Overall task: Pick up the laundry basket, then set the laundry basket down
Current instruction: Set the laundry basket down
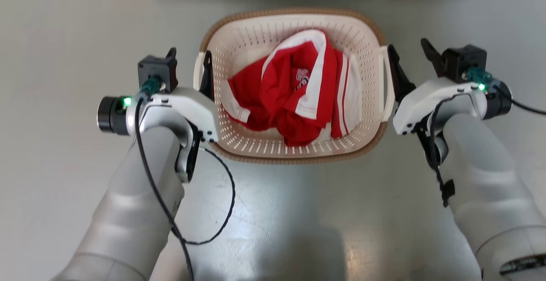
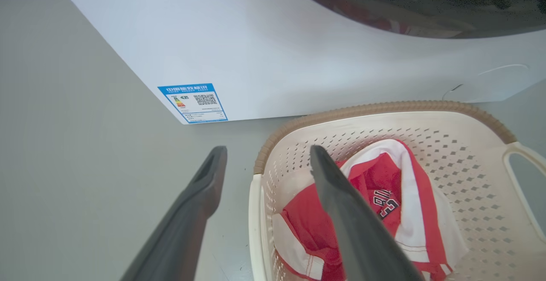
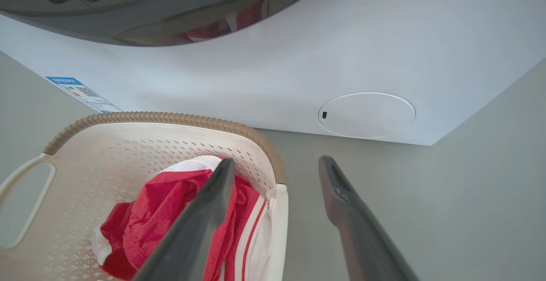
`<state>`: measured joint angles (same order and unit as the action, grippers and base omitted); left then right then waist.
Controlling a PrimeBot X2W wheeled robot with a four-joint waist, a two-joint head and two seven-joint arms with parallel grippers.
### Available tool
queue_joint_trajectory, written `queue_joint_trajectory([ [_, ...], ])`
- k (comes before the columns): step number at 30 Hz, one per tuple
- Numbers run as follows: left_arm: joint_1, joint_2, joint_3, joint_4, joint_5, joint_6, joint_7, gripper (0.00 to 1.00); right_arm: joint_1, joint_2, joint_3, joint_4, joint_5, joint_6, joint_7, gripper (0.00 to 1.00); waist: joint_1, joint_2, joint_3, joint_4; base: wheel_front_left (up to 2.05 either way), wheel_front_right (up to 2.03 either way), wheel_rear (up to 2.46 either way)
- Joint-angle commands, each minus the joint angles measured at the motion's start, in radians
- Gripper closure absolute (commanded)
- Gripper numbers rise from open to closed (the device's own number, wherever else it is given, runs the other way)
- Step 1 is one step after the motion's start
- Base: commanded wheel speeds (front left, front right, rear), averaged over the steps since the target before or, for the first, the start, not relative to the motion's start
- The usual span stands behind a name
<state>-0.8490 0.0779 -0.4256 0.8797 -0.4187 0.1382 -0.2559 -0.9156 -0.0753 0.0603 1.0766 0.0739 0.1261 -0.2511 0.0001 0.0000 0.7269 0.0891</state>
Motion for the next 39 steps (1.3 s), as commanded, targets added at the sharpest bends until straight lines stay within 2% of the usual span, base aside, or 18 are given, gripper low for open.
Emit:
queue_joint_trajectory([
  [1, 0.047, 0.040, 0.036, -0.037, 0.015, 0.006, -0.006, 0.00, 0.056, 0.025, 0.018, -0.038, 0.010, 0.005, -0.010, 0.00, 0.0000, 0.0000, -0.048, -0.007, 0.00, 0.00, 0.00],
  [4, 0.120, 0.047, 0.081, -0.127, 0.058, 0.004, -0.006, 0.00, 0.118, 0.025, 0.037, -0.129, 0.037, 0.005, -0.010, 0.00, 0.0000, 0.0000, -0.105, -0.017, 0.00, 0.00, 0.00],
  [7, 0.232, 0.054, 0.140, -0.247, 0.127, 0.028, -0.006, 0.00, 0.206, 0.025, 0.059, -0.244, 0.070, 0.005, -0.011, 0.00, 0.0000, 0.0000, -0.185, -0.030, 0.00, 0.00, 0.00],
  [12, 0.380, 0.045, 0.194, -0.385, 0.188, 0.040, -0.006, 0.00, 0.317, 0.025, 0.063, -0.375, 0.096, 0.005, -0.011, 0.00, 0.0000, 0.0000, -0.280, -0.045, 0.00, 0.00, 0.00],
  [19, 0.549, 0.025, 0.255, -0.537, 0.232, 0.035, -0.006, 0.00, 0.477, 0.025, 0.039, -0.529, 0.115, 0.005, -0.011, 0.00, 0.0000, 0.0000, -0.399, -0.059, 0.00, 0.00, 0.00],
  [21, 0.671, 0.010, 0.283, -0.619, 0.248, 0.026, -0.006, 0.00, 0.591, 0.025, 0.038, -0.609, 0.130, 0.005, -0.011, 0.00, 0.0000, 0.0000, -0.485, -0.074, 0.00, 0.00, 0.00],
  [28, 0.848, -0.004, 0.310, -0.720, 0.261, 0.018, -0.006, 0.00, 0.756, 0.025, 0.034, -0.697, 0.131, 0.005, -0.011, 0.00, 0.0000, 0.0000, -0.599, -0.094, 0.00, 0.00, 0.00],
  [39, 0.996, -0.016, 0.327, -0.826, 0.267, 0.013, -0.006, 0.00, 0.895, 0.025, 0.015, -0.782, 0.144, 0.005, -0.011, 0.00, 0.0000, 0.0000, -0.686, -0.110, 0.00, 0.00, 0.00],
])
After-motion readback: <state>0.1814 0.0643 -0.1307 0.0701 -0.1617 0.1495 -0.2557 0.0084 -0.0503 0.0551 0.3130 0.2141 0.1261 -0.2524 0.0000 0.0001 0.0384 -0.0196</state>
